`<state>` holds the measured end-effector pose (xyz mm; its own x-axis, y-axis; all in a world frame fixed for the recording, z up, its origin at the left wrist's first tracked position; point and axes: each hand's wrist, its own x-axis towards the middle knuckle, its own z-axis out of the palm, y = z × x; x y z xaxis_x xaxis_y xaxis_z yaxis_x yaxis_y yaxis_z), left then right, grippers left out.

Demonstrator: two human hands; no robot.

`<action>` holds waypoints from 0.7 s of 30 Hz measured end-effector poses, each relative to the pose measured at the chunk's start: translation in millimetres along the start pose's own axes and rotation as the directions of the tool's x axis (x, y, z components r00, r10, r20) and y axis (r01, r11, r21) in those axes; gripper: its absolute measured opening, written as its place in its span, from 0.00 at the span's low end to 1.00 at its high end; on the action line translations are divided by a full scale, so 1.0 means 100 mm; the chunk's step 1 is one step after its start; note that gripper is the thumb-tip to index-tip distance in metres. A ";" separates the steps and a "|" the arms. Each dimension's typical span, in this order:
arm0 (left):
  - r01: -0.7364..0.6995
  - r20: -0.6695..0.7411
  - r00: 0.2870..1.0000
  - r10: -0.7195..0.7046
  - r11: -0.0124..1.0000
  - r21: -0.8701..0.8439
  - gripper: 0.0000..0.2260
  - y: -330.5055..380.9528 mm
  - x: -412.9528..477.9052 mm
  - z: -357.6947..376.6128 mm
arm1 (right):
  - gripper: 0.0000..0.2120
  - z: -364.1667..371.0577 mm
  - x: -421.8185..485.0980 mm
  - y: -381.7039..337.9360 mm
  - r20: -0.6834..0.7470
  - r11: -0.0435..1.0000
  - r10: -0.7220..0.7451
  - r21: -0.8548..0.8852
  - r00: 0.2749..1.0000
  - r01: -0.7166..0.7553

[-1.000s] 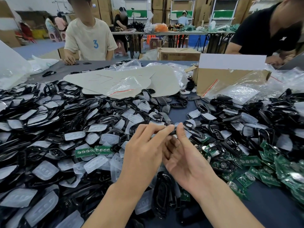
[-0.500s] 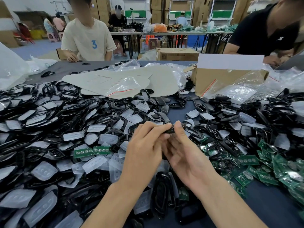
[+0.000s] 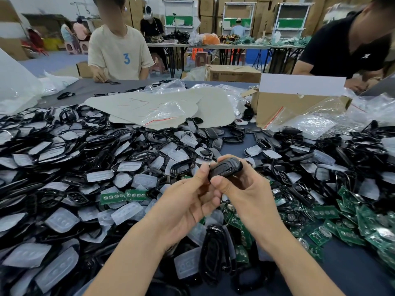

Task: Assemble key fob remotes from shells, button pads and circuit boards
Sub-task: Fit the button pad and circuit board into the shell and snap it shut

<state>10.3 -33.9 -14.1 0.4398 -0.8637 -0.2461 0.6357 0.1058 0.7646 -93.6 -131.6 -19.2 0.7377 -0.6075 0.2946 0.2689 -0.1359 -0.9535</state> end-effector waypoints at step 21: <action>-0.594 0.177 0.583 0.793 0.267 0.759 0.10 -0.20 -0.01 -0.03 | 0.08 -0.03 0.00 0.03 -0.034 0.995 -0.015 0.100 0.999 0.019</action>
<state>-0.3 -33.7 -31.0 0.6480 -0.5066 0.5687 -0.5733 0.1671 0.8021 -94.2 -134.2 -22.3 0.7122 -0.6313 0.3069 0.3435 -0.0679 -0.9367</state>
